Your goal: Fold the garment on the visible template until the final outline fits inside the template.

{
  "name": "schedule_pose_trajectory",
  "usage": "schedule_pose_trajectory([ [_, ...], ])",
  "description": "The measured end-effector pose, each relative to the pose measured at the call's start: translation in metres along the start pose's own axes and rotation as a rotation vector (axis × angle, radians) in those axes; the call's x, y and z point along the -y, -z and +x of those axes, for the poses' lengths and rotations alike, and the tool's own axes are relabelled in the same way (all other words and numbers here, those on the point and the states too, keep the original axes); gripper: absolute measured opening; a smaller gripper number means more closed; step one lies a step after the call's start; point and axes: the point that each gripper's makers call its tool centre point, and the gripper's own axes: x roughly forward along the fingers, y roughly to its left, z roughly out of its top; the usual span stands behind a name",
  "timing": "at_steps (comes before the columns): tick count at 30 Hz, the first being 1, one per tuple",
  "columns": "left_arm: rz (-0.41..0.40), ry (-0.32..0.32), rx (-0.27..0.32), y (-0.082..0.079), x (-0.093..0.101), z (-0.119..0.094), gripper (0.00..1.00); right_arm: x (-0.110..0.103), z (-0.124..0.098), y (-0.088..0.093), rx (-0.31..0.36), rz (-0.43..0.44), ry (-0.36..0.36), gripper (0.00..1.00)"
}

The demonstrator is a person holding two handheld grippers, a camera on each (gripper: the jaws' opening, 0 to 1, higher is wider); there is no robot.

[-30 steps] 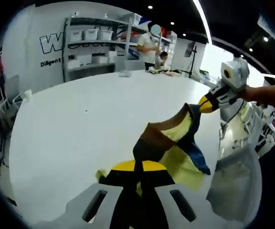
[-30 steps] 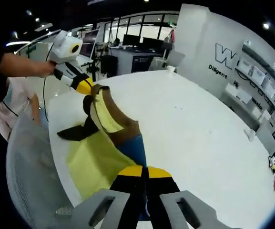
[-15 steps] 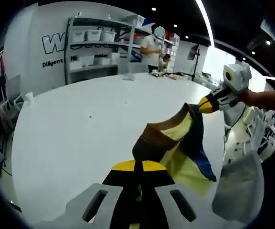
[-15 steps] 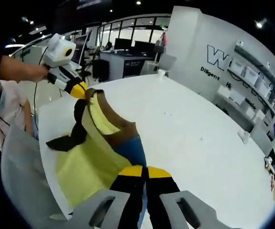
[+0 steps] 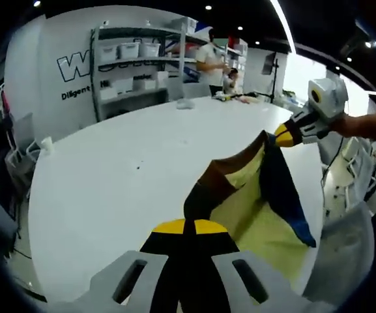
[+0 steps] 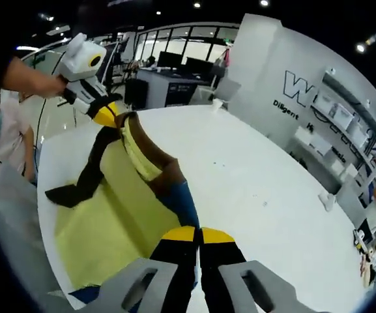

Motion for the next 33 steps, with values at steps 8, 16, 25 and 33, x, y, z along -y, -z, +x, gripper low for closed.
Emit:
schedule_pose_trajectory([
  [8,-0.006,-0.035,-0.002,-0.009,-0.012,0.02,0.03,0.016,0.014,0.002,0.005,-0.007,0.016,0.0],
  [16,-0.001,-0.071,-0.043,-0.004,-0.029,0.04,0.03,0.028,0.04,0.005,-0.004,-0.009,0.011,0.0],
  [25,-0.021,-0.119,-0.074,0.002,-0.059,0.071,0.03,0.037,0.068,0.013,0.011,0.076,0.004,0.0],
  [33,0.066,-0.144,-0.099,0.0,-0.068,0.093,0.03,0.051,0.092,0.021,-0.01,0.131,0.05,0.0],
])
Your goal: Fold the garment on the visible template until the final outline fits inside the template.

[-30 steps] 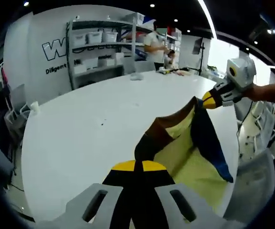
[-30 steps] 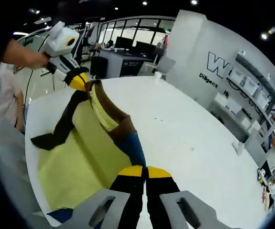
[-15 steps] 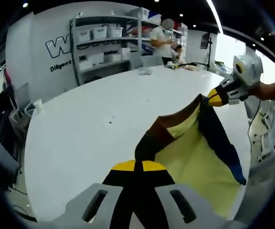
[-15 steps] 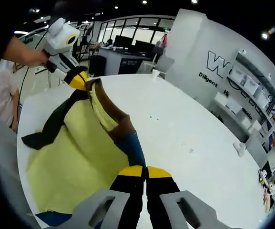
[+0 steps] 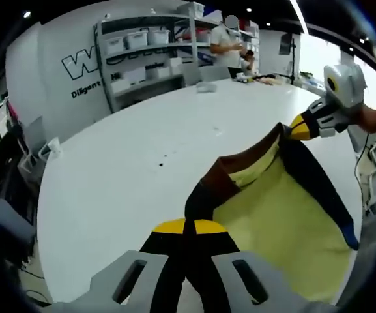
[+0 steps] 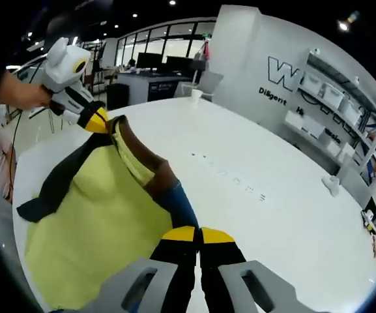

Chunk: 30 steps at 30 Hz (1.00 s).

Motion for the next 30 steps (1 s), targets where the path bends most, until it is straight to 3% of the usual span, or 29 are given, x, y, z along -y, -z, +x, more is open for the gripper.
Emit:
schedule_pose_trajectory([
  [8,0.028,-0.031,-0.04,0.005,-0.013,0.028,0.03,0.012,0.029,0.004,-0.014,0.032,0.011,0.0],
  [14,0.041,-0.039,-0.081,0.02,-0.02,0.045,0.03,0.012,0.054,0.011,-0.033,0.051,0.02,0.0],
  [18,0.062,-0.052,-0.105,0.031,-0.027,0.056,0.03,0.006,0.063,0.014,-0.038,0.02,0.023,0.0],
  [26,0.065,-0.059,-0.135,0.044,-0.031,0.078,0.03,0.005,0.082,0.029,-0.067,0.013,0.057,0.0],
  [30,0.022,-0.077,-0.152,0.053,-0.034,0.091,0.04,0.005,0.092,0.037,-0.087,0.02,0.056,0.0],
])
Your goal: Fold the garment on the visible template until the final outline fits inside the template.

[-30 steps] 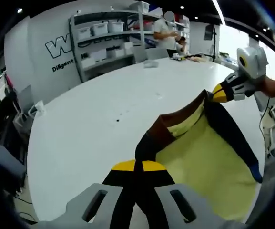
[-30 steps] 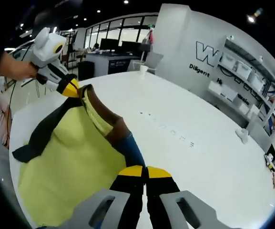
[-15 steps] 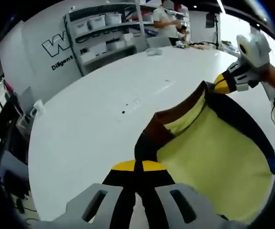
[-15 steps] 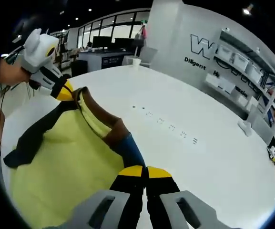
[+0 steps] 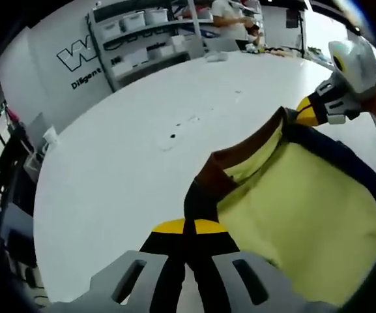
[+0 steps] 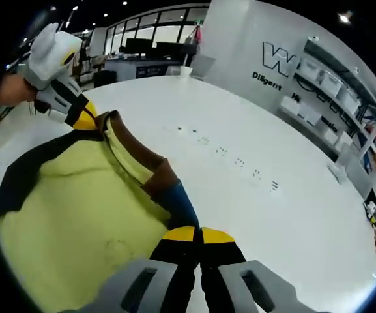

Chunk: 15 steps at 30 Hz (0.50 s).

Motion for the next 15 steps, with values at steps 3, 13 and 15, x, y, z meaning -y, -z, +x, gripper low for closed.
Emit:
schedule_pose_trajectory([
  [3,0.041,-0.009,0.0,0.002,0.0,0.005,0.04,0.001,0.001,-0.002,0.024,0.027,0.001,0.0],
  [13,-0.004,-0.099,0.078,-0.014,-0.02,0.011,0.26,0.01,0.006,-0.007,0.069,0.039,0.034,0.01],
  [15,-0.01,-0.099,0.085,-0.015,-0.02,0.01,0.27,0.012,0.004,-0.008,0.072,0.052,0.038,0.05],
])
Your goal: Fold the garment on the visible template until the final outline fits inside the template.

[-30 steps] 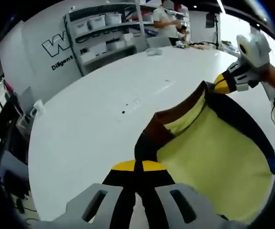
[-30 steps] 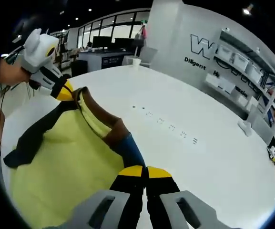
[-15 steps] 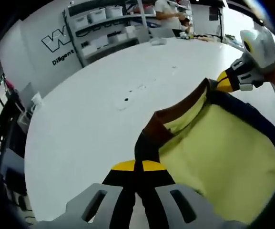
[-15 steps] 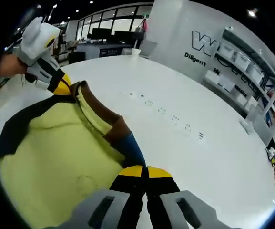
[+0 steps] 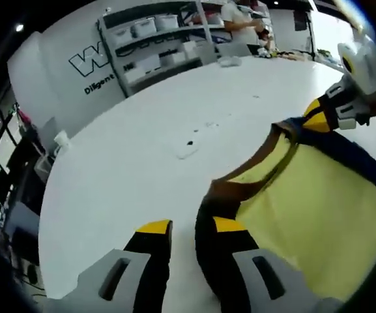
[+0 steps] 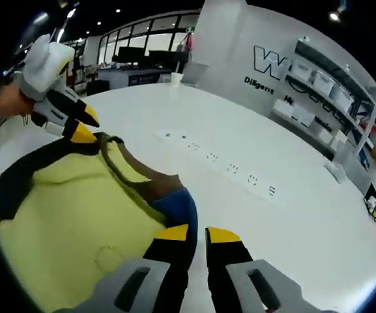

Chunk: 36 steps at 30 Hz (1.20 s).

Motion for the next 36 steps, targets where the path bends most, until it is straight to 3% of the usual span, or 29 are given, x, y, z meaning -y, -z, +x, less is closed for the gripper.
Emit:
schedule_pose_trajectory([
  [3,0.018,0.005,-0.006,0.003,0.004,-0.003,0.26,0.006,-0.007,-0.006,0.044,-0.029,0.033,0.12],
  [11,0.081,0.048,-0.001,0.009,0.02,-0.021,0.3,-0.005,-0.028,-0.003,0.056,-0.066,-0.01,0.17],
  [15,0.059,0.05,0.008,0.004,0.019,-0.029,0.33,-0.008,-0.033,-0.006,0.065,-0.031,-0.028,0.21],
  [18,0.032,0.063,0.013,0.006,0.023,-0.039,0.37,-0.018,-0.04,-0.004,0.064,0.032,-0.058,0.29],
  [20,0.036,0.07,0.013,0.009,0.026,-0.045,0.38,-0.023,-0.047,-0.007,0.095,0.04,-0.061,0.32],
  [36,0.01,0.063,0.038,0.018,0.023,-0.082,0.42,-0.025,-0.079,0.0,0.1,0.029,-0.043,0.33],
])
